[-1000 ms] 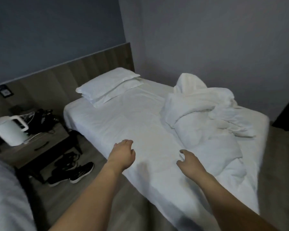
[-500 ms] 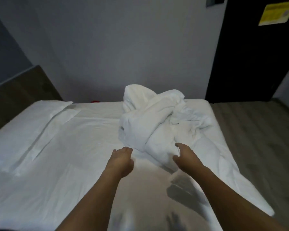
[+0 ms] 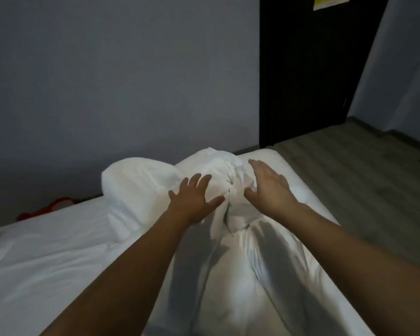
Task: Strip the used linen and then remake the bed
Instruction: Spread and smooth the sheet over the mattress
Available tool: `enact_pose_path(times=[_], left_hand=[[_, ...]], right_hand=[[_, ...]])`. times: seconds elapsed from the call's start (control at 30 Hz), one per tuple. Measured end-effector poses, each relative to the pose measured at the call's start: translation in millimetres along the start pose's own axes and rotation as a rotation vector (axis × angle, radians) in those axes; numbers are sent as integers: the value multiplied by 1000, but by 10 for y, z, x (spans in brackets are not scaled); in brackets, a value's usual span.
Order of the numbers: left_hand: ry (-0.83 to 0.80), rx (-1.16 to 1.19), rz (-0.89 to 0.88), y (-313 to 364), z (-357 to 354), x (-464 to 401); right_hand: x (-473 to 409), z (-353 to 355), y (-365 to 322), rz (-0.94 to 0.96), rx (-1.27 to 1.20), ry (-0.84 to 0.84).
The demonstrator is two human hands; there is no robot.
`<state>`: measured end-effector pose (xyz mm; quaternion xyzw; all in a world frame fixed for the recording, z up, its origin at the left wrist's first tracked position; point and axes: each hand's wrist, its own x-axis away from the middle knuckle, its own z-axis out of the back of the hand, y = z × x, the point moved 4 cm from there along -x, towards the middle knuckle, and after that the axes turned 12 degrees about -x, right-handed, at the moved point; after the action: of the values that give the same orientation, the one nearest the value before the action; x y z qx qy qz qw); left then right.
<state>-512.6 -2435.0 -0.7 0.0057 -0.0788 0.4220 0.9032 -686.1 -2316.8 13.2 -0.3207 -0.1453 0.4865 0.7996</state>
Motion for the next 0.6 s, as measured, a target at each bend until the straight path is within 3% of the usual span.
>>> enact_pose_path(times=[0.07, 0.17, 0.23, 0.3, 0.33, 0.43, 0.6], left_hand=[[-15, -121, -2, -105, -1078, -589], [192, -280, -113, -29, -2597, -944], [346, -225, -169, 234, -3130, -1194], [528, -155, -209, 449, -3366, -1492], [577, -141, -221, 532, -3467, -1615], [661, -52, -195, 641, -3608, -1688], [435, 4, -204, 542, -3613, -1777]], right_hand=[[-644, -509, 411, -11, 85, -2], [-1104, -1818, 1326, -148, 97, -141], [-965, -2681, 1781, -83, 139, -28], [-835, -3162, 2084, 0, 95, 259], [-855, -3274, 2184, 2, 43, 326], [-1068, -3201, 2374, 5, 4, 248], [-1528, -2794, 2498, 213, -64, 94]])
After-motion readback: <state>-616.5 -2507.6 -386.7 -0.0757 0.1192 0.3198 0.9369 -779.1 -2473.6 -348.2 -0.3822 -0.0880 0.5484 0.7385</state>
